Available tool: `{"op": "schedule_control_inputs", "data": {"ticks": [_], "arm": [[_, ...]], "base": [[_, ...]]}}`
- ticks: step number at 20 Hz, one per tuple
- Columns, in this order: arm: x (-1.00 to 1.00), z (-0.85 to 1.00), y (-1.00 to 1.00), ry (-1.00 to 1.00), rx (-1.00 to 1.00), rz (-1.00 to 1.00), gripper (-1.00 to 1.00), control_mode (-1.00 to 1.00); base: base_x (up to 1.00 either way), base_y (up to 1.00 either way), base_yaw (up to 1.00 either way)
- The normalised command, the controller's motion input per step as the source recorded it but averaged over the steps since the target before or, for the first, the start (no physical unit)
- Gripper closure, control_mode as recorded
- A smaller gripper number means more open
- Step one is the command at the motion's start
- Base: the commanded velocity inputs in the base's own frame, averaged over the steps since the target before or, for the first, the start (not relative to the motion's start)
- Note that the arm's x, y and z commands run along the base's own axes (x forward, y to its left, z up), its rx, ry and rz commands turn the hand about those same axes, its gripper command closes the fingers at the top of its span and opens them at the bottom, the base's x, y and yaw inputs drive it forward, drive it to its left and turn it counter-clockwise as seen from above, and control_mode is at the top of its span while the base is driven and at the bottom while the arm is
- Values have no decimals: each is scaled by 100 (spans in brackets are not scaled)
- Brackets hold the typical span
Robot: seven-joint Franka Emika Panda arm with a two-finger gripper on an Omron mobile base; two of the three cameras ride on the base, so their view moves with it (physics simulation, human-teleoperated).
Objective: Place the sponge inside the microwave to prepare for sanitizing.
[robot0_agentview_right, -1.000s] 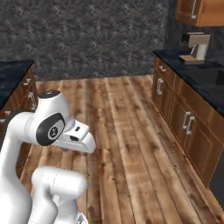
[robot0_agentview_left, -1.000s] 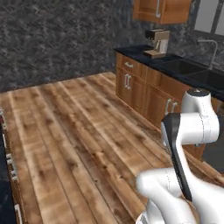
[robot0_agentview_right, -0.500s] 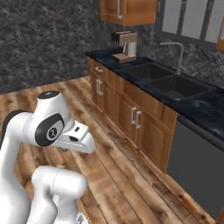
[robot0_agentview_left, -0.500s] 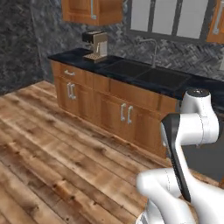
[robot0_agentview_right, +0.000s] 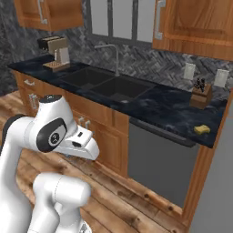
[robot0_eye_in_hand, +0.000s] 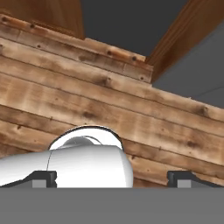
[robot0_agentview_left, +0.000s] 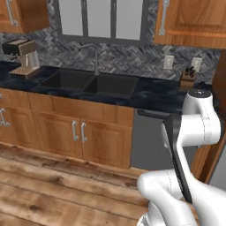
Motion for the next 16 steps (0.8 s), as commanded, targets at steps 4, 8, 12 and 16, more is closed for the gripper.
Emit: {"op": "schedule_control_inputs", "data": {"ticks": [4, 8, 12, 16], "arm": [[0, 0, 0, 0, 0, 0, -100, 100], [0, 0, 0, 0, 0, 0, -100, 100], [0, 0, 0, 0, 0, 0, -100, 100], [0, 0, 0, 0, 0, 0, -100, 100]], "base": [[66, 0, -65], [59, 0, -67], [55, 13, -68], [32, 27, -63]]}}
